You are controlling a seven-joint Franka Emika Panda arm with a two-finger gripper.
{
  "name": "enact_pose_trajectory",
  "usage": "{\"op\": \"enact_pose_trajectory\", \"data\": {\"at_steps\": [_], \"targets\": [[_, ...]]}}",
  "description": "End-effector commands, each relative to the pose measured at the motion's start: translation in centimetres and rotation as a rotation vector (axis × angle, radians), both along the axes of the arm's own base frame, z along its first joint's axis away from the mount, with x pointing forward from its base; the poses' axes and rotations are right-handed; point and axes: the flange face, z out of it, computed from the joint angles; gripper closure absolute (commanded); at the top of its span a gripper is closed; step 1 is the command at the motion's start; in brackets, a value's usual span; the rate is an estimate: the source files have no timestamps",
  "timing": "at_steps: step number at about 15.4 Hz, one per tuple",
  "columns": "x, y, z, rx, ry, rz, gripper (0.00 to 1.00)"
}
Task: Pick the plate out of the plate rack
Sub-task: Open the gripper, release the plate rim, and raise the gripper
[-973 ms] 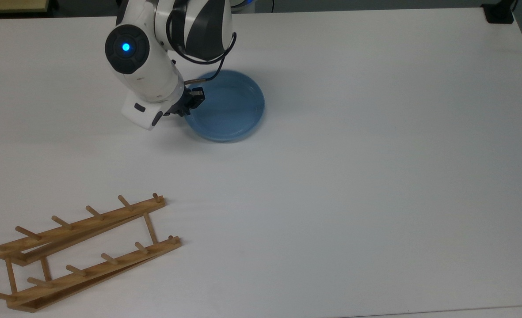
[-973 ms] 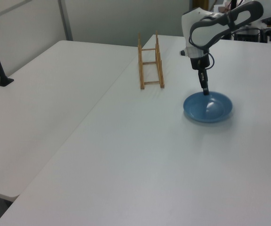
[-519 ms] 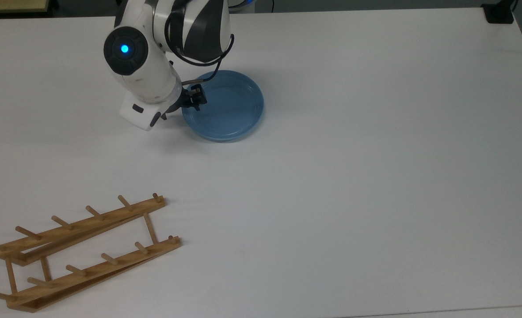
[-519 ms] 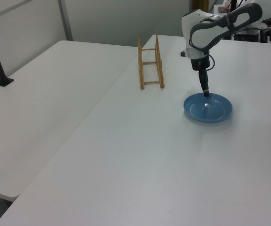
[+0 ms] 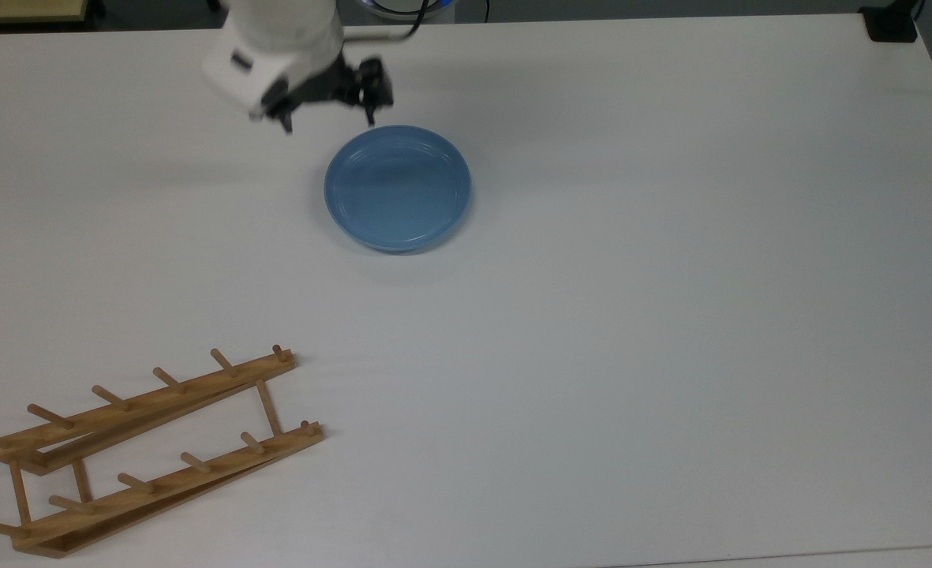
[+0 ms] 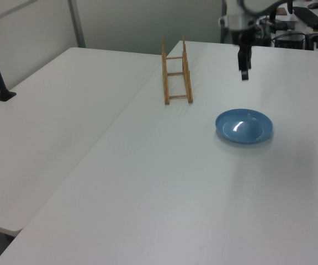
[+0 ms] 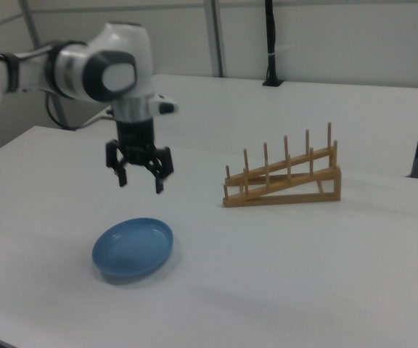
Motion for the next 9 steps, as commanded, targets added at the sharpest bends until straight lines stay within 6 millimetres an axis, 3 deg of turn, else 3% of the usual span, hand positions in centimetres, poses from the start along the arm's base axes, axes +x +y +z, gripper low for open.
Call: {"op": "enact_pose_trajectory", "data": {"at_steps": [1, 4, 9], "targets": [[-2.4, 2.1, 4.9, -0.037, -0.05, -0.035, 0.0], [-2.8, 2.7, 5.7, -0.086, -0.055, -0.169, 0.0], [-2.8, 3.6, 5.9, -0.098, -0.066, -0.193, 0.0]]}}
